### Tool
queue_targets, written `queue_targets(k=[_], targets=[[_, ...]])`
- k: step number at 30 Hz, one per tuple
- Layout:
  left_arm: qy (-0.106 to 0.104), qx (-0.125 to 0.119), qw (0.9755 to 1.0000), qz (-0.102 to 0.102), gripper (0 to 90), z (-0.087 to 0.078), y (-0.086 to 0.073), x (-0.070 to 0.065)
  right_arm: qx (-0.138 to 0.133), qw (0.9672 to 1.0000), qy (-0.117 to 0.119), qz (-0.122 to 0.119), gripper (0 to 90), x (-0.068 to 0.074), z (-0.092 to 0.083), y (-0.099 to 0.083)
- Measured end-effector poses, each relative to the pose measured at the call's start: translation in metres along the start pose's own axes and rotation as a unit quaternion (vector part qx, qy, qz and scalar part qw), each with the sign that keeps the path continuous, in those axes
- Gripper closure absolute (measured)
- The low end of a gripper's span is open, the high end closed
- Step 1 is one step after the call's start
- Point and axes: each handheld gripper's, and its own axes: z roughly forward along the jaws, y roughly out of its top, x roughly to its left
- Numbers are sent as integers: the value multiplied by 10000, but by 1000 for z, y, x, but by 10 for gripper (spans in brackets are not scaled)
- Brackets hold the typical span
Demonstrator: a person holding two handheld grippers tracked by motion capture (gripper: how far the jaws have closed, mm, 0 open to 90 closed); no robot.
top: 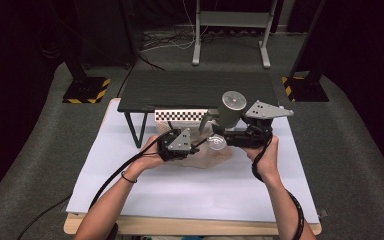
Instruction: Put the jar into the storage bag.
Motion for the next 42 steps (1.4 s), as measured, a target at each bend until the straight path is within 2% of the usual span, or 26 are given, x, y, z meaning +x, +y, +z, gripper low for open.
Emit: queue_targets(k=[15,23,33,42], targets=[[17,5,10000,57,867,1,1,-1,-44,10000,46,-66,301,1,19,20],[23,-8,10000,55,868,0,1,-1,57,10000,-4,-53,301,1,35,23],[29,-11,9999,109,869,-2,2,-2,190,9998,-83,24,300,0,53,19],[23,-48,9999,91,869,-4,2,-3,468,9987,-179,47,300,-1,69,4]])
